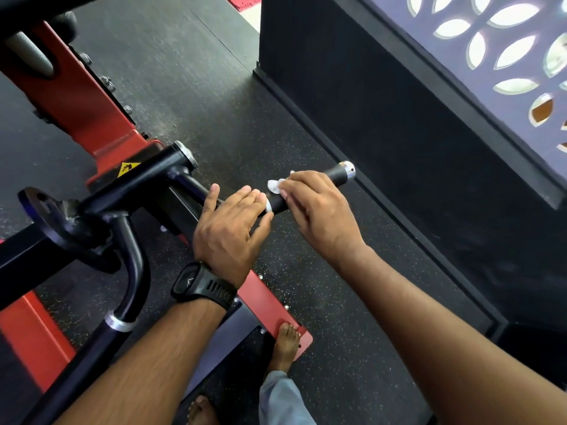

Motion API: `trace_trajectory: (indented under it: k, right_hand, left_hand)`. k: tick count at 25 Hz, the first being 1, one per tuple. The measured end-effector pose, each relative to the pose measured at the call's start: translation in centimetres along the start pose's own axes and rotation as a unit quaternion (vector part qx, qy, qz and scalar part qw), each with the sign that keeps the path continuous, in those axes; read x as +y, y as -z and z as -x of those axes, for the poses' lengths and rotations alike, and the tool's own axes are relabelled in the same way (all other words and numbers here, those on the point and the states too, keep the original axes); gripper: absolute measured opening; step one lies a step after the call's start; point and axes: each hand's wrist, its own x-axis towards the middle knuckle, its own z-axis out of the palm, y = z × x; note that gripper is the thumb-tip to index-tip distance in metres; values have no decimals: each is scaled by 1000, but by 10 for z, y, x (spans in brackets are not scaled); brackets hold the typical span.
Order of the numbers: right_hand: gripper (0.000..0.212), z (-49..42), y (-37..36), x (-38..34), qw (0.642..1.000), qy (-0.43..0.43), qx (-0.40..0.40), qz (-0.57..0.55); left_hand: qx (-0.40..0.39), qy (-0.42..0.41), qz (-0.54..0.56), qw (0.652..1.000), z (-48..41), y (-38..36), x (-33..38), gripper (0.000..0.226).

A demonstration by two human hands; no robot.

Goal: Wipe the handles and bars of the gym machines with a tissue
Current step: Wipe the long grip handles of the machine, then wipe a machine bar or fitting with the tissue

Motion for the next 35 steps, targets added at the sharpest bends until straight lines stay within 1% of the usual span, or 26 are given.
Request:
trace_trajectory:
  k: [1,2,4,6,8,9,10,11,12,14,16,18,20,22,24,25,27,29,32,35]
  right_hand:
    - [18,1,2,2,1000,-10,-11,2]
    - [19,0,5,4,998,-61,4,-1]
    - [20,-1,13,5,979,-196,55,-12]
    - [16,-3,17,0,950,-302,76,-19]
    - [9,-5,23,-18,904,-415,90,-43]
    - [7,-5,27,-30,883,-458,80,-60]
    - [5,-3,31,-44,871,-479,62,-85]
    - [4,0,38,-63,869,-480,42,-112]
    - [3,3,46,-86,874,-466,23,-139]
    - [10,3,63,-134,890,-420,-9,-175]
    - [14,2,84,-189,906,-375,-45,-189]
    - [15,-4,92,-243,921,-321,-88,-201]
    - [12,-9,93,-301,937,-248,-128,-210]
    - [10,-11,90,-357,940,-177,-166,-242]
    - [15,-5,87,-406,937,-97,-223,-251]
    - [16,0,87,-430,934,-56,-251,-247]
    - [12,11,91,-469,926,-3,-282,-252]
    - [7,34,98,-512,909,62,-319,-262]
    - [7,81,108,-578,870,159,-382,-266]
    - [8,134,114,-639,834,216,-426,-277]
  left_hand:
    - [-5,1,-1,1000,0,0,0,20]
    - [-14,4,-6,1000,0,1,1,20]
    - [-53,16,-20,998,-1,4,2,21]
    - [-116,37,-34,992,-4,13,4,27]
    - [-187,61,-27,980,-9,33,12,32]
    - [-216,87,-12,972,-14,46,18,32]
    - [-241,123,4,963,-18,62,24,32]
    - [-252,154,10,955,-24,81,30,33]
    - [-261,178,1,949,-29,103,34,34]
    - [-279,199,-26,939,-37,145,40,34]
    - [-278,214,-38,936,-38,196,42,32]
    - [-249,242,-37,937,-31,244,37,29]
    - [-206,285,-46,935,-16,300,30,26]
    - [-163,329,-80,927,6,359,24,25]
    - [-121,379,-129,908,38,416,21,24]
    - [-101,407,-150,895,58,444,23,25]
    - [-67,455,-177,870,94,490,32,29]
    - [-28,508,-203,837,138,538,56,30]
    - [36,575,-229,785,213,594,97,30]
    - [62,633,-233,735,282,633,137,31]
